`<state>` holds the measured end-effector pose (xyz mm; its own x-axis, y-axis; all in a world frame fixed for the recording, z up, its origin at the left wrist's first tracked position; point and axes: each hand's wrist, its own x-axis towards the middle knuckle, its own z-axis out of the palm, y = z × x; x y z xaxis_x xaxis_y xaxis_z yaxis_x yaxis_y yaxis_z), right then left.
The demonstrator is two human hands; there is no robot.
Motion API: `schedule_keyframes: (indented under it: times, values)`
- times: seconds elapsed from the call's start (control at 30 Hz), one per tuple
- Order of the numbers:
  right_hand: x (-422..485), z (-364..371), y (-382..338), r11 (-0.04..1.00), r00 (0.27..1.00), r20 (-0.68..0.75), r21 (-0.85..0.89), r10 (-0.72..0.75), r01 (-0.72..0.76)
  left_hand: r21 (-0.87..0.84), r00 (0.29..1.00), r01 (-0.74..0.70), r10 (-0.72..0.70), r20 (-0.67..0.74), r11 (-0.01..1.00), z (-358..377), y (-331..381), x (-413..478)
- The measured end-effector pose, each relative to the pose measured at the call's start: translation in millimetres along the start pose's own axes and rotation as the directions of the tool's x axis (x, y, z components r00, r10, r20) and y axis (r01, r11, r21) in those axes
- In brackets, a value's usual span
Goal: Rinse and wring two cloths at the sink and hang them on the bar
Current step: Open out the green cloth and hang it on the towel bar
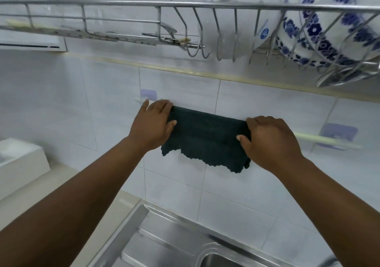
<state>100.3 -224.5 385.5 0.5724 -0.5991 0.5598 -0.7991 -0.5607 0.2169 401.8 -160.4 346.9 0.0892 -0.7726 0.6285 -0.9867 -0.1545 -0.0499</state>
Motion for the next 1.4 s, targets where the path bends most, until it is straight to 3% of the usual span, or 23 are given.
schedule_keyframes:
  times: [0.4,0.57,0.7,0.83,0.97,1.07,1.2,1.4]
  values:
    - [14,5,-30,0.999,0.998,0.041,-0.012,-0.052,0.052,0.135,0.992,-0.004,-0.014,0.128,0.991,-6,-40,8]
    - [2,0,-17,0.996,0.995,0.062,0.059,-0.074,0.070,0.040,0.980,0.039,-0.046,0.193,0.998,-11,-31,2]
    - [-28,-10,5,0.989,0.998,0.030,0.137,-0.051,0.047,-0.096,0.987,0.088,-0.073,0.147,0.992,-27,0,-15]
    - [-78,-23,32,0.963,0.998,0.017,0.264,0.052,-0.055,-0.253,0.988,0.093,-0.057,0.146,0.963,-37,60,-48]
    - [-151,-20,60,0.886,0.981,0.048,0.424,0.187,-0.189,-0.334,0.971,0.060,0.023,0.238,0.941,-24,131,-95]
    - [-217,-3,77,0.803,0.942,0.152,0.494,0.298,-0.333,-0.383,0.939,0.106,0.034,0.342,0.918,-4,181,-132]
    - [-313,35,87,0.710,0.868,0.359,0.507,0.342,-0.489,-0.475,0.884,0.175,0.075,0.462,0.862,33,244,-188]
    - [-429,105,93,0.615,0.674,0.648,0.381,0.355,-0.690,-0.485,0.710,0.246,0.185,0.680,0.839,103,334,-274]
